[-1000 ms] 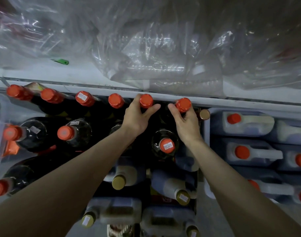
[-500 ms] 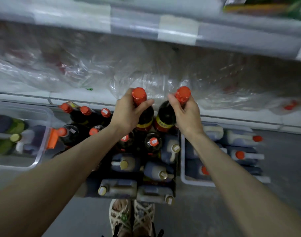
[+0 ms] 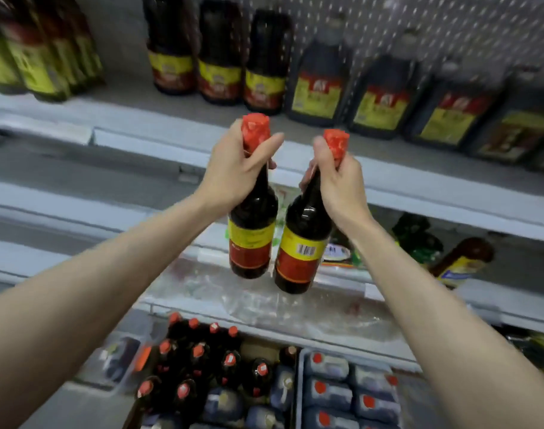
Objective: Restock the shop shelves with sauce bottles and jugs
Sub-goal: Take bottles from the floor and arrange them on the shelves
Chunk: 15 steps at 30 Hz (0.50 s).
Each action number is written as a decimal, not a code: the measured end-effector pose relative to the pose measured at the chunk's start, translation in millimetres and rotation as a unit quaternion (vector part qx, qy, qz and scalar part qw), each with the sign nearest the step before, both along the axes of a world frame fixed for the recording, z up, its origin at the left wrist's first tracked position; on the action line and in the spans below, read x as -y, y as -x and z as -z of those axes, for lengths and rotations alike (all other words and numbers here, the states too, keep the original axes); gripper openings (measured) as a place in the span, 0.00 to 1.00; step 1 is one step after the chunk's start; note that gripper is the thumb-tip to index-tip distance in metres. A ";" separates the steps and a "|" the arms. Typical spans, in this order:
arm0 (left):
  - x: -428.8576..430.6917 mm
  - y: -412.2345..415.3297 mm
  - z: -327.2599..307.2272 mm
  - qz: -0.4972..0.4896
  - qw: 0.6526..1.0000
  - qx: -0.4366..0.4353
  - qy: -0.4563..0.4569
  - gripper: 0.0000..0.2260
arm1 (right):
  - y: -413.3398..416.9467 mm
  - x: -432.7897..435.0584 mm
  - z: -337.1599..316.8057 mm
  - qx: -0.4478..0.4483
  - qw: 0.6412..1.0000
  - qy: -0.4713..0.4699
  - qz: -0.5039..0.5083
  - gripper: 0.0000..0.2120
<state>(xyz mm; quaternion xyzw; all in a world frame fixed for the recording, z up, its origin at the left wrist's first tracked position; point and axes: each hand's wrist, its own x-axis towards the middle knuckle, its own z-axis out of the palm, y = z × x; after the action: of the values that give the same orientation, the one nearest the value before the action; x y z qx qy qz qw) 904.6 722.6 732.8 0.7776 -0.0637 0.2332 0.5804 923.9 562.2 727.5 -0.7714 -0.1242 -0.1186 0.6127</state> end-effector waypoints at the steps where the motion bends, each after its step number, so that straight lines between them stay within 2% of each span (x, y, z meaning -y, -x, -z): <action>1: -4.1 4.6 -33.3 -0.011 0.999 0.028 -0.013 0.13 | 4.4 -5.3 -33.9 0.021 1.000 -0.009 -0.003 0.23; 5: -18.1 28.6 -152.1 -0.049 0.989 0.136 -0.022 0.18 | 22.0 -20.8 -153.6 0.100 0.993 -0.048 -0.033 0.23; 8: -22.5 48.1 -220.9 -0.056 0.980 0.193 -0.007 0.15 | 37.4 -31.8 -227.6 0.165 0.984 -0.050 -0.055 0.23; 15: -42.3 72.7 -313.3 -0.103 0.955 0.277 -0.004 0.13 | 57.7 -60.3 -326.3 0.259 0.960 -0.060 -0.086 0.24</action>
<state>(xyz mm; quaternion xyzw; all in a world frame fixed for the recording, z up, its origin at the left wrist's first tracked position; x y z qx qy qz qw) 831.9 764.8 1046.1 0.6868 -0.1427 0.4978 0.5101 866.2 622.5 1053.8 -0.6626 -0.3372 -0.2689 0.6123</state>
